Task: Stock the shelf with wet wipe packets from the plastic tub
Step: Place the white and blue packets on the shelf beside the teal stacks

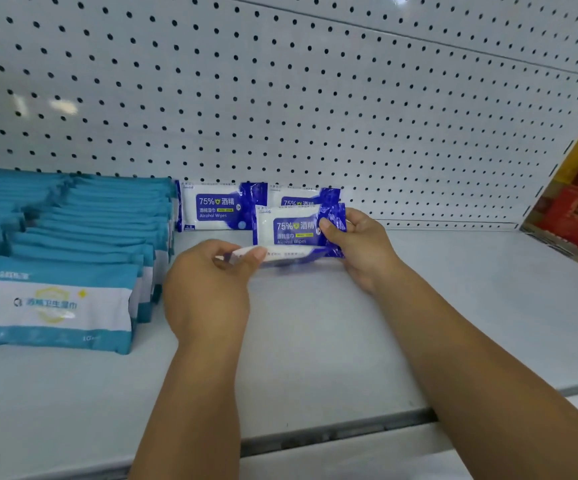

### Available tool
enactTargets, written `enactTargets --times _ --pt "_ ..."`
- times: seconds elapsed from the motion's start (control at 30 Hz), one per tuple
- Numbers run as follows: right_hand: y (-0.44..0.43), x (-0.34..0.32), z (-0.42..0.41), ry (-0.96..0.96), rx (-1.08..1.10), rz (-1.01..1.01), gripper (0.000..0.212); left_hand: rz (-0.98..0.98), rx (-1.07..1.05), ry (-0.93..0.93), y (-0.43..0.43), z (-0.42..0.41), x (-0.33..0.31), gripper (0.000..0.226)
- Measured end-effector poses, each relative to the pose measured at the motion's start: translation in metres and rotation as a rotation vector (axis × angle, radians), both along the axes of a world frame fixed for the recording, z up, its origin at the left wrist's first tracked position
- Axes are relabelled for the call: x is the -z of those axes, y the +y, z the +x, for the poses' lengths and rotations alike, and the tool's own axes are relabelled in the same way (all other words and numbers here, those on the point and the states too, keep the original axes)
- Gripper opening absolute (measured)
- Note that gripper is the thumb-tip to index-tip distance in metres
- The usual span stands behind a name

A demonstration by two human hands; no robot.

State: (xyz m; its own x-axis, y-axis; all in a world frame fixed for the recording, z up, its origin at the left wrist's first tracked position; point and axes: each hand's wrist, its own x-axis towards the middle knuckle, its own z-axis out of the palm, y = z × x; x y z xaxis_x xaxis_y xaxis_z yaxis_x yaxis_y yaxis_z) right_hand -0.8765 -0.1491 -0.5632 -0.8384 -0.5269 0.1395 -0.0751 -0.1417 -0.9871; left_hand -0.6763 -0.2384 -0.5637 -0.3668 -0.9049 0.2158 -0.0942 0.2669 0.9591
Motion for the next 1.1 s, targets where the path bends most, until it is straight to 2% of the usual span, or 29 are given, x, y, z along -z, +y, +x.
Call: enactTargets --times 0.2,0.33,0.47,0.57,0.77,1.03,1.1 --pt "-0.011 -0.009 -0.016 0.072 0.077 0.022 0.019 -0.117 -0.109 -0.056 -0.008 -0.002 0.004 0.04" --pt "-0.023 -0.02 -0.028 0.181 0.128 0.128 0.015 -0.094 -0.099 0.001 -0.002 -0.006 0.002 0.036" --pt "-0.036 -0.008 -0.038 0.273 0.245 0.17 0.026 -0.05 -0.092 0.083 0.004 -0.006 0.0 0.031" --pt "-0.041 0.006 -0.043 0.333 0.33 0.192 0.016 -0.027 -0.109 0.157 0.001 -0.008 0.002 0.026" --pt "-0.04 0.006 -0.048 0.509 0.366 0.287 0.019 0.025 -0.104 0.252 -0.006 -0.016 0.008 0.017" --pt "-0.032 0.001 -0.053 0.524 0.42 0.311 0.017 0.022 -0.077 0.224 -0.007 -0.014 0.008 0.017" --pt "-0.032 0.002 -0.053 0.505 0.422 0.312 0.019 0.033 -0.069 0.24 -0.007 -0.015 0.007 0.01"
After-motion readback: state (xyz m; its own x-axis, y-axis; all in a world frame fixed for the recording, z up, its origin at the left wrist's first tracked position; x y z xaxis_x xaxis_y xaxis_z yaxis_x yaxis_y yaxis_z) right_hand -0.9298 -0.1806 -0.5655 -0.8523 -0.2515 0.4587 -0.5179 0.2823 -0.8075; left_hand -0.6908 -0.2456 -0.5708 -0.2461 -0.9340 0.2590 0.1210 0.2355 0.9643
